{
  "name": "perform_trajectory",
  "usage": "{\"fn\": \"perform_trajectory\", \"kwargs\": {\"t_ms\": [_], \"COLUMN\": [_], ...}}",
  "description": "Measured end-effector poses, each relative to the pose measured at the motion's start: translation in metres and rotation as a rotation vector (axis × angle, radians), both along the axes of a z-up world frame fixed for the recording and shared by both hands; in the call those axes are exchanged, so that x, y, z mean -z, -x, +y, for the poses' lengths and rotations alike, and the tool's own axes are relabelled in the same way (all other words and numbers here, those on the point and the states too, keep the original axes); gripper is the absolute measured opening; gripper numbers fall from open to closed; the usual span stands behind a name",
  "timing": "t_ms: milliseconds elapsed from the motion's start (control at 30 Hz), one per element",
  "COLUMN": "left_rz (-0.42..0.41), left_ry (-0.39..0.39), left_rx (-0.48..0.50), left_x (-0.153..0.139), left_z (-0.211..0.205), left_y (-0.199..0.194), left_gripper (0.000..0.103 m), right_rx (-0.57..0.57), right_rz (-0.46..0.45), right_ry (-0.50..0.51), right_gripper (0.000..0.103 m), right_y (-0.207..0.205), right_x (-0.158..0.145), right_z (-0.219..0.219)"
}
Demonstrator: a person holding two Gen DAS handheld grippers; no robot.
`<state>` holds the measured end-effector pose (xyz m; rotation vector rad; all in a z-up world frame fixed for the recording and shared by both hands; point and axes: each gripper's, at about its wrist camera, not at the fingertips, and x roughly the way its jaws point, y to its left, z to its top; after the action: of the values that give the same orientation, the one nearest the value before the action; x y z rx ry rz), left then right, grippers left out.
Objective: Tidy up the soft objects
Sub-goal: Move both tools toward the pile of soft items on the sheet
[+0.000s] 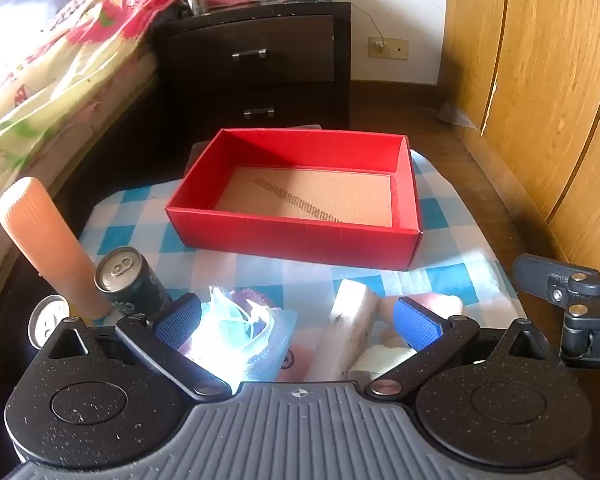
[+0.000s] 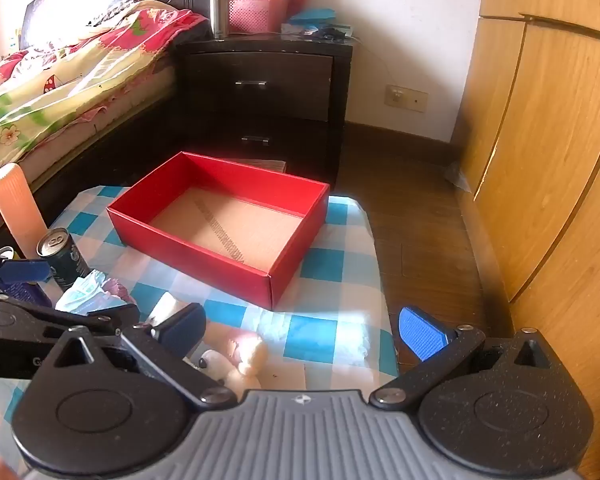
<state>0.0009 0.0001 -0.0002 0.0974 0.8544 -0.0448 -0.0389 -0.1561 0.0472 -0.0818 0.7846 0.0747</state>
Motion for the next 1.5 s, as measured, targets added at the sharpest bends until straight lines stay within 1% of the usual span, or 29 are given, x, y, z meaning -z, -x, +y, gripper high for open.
{"fn": "perform_trajectory", "kwargs": {"t_ms": [300,467,733,867,1167,1500], "left_rz": [-0.008,-0.008,-0.012,-0.014,-0.014,0.003], "left_ry": [-0.025,-0.065,-0.076,-0.084,-0.099,-0.115], "left_rx": [0.004,0.01,-0.011,-0.007,0.019,0.049], "left_x": [0.003,0.004,0.001,0.001,0.005,0.013], "left_z": [0.0,0.0,0.005,0.006,0.002,-0.004], "left_y": [0.004,0.008,0.01,0.012,0.024,0.042], "left_gripper": [0.098,0.098,0.098,0.098,0.098,0.098], "right_rx": [0.008,0.01,0.011,0.011,0.002,0.011], "right_rz": [0.005,0.016,0.003,0.011,0.024,0.041], "right_ry": [0.009,0.038,0.065,0.079,0.075,0.071], "right_gripper": [0.084,0.084,0.084,0.084,0.084,0.084], "right_y": [0.002,0.005,0.01,0.012,0.024,0.043], "right_x": [0.002,0.005,0.004,0.007,0.011,0.016], "right_z": [-0.004,-0.005,-0.002,-0.001,-0.003,-0.01]}}
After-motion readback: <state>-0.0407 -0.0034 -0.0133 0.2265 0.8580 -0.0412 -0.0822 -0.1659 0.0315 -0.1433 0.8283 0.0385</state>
